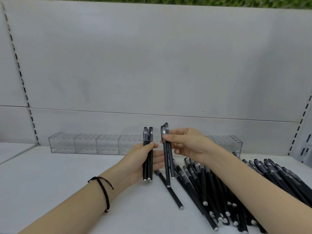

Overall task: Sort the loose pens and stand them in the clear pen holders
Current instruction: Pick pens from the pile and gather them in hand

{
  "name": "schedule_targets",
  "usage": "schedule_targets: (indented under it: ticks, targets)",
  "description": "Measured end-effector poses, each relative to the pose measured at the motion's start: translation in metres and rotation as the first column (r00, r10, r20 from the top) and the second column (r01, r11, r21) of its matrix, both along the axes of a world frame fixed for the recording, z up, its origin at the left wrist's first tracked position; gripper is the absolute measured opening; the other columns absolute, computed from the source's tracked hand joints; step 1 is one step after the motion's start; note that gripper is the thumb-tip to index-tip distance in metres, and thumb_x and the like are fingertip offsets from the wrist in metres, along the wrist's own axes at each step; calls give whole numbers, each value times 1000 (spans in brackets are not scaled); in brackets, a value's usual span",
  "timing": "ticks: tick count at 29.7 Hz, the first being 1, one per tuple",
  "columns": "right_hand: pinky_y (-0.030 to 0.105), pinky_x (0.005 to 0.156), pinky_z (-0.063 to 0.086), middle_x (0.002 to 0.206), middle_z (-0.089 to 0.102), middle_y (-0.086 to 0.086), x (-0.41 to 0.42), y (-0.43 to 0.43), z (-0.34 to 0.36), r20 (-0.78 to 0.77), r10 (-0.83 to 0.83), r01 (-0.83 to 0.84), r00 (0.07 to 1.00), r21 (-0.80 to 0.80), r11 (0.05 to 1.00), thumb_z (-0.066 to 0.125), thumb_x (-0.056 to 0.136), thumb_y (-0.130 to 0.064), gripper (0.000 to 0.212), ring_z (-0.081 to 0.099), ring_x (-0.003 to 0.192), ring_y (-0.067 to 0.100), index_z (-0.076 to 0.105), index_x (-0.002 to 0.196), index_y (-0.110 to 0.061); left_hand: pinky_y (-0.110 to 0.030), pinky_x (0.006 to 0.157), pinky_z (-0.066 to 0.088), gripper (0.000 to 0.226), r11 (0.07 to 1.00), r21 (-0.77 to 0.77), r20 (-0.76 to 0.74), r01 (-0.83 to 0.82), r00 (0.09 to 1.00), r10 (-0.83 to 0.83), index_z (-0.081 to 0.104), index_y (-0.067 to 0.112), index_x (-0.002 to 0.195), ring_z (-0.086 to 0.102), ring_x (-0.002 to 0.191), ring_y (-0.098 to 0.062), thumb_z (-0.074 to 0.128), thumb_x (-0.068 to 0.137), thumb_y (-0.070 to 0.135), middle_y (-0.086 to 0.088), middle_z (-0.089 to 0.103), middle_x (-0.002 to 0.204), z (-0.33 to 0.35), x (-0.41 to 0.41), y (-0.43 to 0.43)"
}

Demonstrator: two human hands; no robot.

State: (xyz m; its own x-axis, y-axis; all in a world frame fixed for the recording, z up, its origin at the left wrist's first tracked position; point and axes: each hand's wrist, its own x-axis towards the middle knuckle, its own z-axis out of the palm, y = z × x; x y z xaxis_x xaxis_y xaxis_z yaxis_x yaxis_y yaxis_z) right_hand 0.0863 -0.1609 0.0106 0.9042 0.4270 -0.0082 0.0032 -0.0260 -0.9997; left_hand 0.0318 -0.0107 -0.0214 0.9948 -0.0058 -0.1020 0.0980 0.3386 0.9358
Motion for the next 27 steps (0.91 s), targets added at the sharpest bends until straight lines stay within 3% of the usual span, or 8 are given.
schedule_targets:
  ticks: [4,8,14,16,18,21,24,27]
  targets:
    - [21,47,38,84,68,7,1,8,-5,145,-127,133,981,-37,990,77,79,-10,25,56,59,9,64,100,-5,-41,66,61,24,991,-12,6,133,991,-133,50,6,113,72,74,-32,36,105,25,-22,73,91,4,-6,-2]
    - [19,44,34,73,62,0,-1,13,-9,253,-132,165,958,-115,980,79,78,-18,30,46,50,5,66,100,-3,-28,47,48,31,995,17,17,95,995,-95,50,9,108,53,50,-17,38,104,37,-7,58,65,0,-3,-1]
    - [19,44,34,76,68,0,-5,11,-7,357,-61,160,932,-255,954,65,89,-40,30,46,53,8,68,87,-10,-16,34,25,43,999,28,65,-20,998,18,47,13,95,27,40,-5,53,87,55,6,35,54,0,5,3]
    - [17,44,35,69,68,-3,-7,2,-2,412,53,174,910,-494,852,62,89,-47,35,47,50,7,67,79,-13,-16,33,24,43,997,-15,76,-79,994,80,45,14,92,26,40,-6,60,81,53,5,32,56,1,7,8]
    - [16,47,38,63,66,-6,-9,-8,1,412,209,195,887,-744,639,67,83,-49,36,49,50,6,65,74,-14,-16,34,25,45,995,-30,87,-100,991,103,44,16,89,25,42,-7,66,72,51,5,31,59,1,8,12]
    - [24,57,38,67,63,-1,-13,-14,-2,323,309,190,895,-901,391,75,72,-53,40,51,59,12,65,74,-14,-17,35,27,44,995,-2,94,-100,991,100,43,17,89,28,42,-7,69,72,49,4,33,59,-2,8,12]
    - [28,62,35,71,54,1,-13,-12,-6,329,317,221,890,-917,332,80,64,-53,51,48,67,16,59,76,-9,-17,36,27,35,996,22,94,-85,992,83,43,17,87,29,42,-7,64,84,44,4,34,58,-4,8,9]
    - [27,64,46,81,62,-2,-16,-8,-6,369,322,237,872,-893,382,83,65,-46,51,56,73,14,69,97,-9,-17,35,28,33,995,31,97,-92,991,89,43,16,89,29,42,-7,62,88,43,4,35,57,-5,8,8]
